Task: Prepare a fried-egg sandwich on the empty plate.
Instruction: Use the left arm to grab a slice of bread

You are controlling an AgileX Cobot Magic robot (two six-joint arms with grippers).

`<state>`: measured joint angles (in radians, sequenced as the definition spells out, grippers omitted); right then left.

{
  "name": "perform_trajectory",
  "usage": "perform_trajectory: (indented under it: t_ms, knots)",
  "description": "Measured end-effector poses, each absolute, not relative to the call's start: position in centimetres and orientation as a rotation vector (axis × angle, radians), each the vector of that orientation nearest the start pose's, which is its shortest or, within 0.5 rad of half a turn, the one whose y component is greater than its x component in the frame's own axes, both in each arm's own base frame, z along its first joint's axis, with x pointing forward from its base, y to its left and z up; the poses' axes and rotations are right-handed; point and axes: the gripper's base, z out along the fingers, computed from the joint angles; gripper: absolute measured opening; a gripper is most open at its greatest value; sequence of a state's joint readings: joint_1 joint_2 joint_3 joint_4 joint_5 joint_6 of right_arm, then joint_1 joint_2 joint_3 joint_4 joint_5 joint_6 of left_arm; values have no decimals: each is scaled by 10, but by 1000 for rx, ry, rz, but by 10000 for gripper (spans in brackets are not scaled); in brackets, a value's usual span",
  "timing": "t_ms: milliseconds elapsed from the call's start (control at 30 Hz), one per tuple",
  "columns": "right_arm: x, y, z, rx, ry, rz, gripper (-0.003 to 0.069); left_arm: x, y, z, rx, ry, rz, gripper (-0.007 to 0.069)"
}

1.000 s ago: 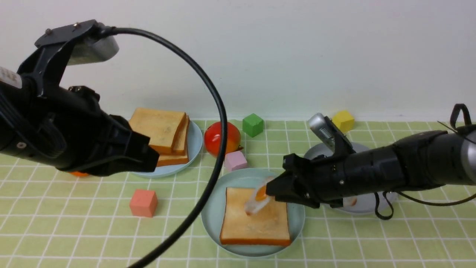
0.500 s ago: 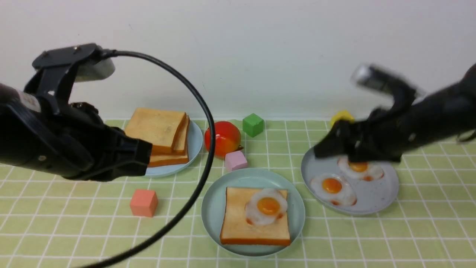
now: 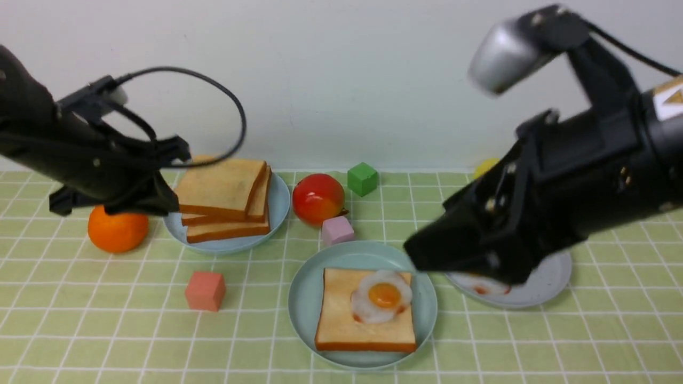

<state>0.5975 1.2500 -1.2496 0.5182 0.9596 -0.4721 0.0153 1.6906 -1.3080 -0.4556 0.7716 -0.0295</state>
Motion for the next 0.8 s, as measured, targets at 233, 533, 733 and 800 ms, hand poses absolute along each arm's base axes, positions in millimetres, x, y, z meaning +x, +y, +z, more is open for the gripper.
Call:
perform_trajectory:
  t_ms: [233,533,733,800]
  knots:
    - [186,176,382,-1087,2187,667,559,434,15,252,-337,2625,-548,397]
    - [185,176,381,-1095,2200,666,559,495,19,204,-221,2655,-559,501]
    - [185,176,381,-1098,2201,660,559,503,18,179,-224,2705,-590,449]
    - [186,175,381,-1103,2201,643,559,504,17,180,-188,2700,-598,389]
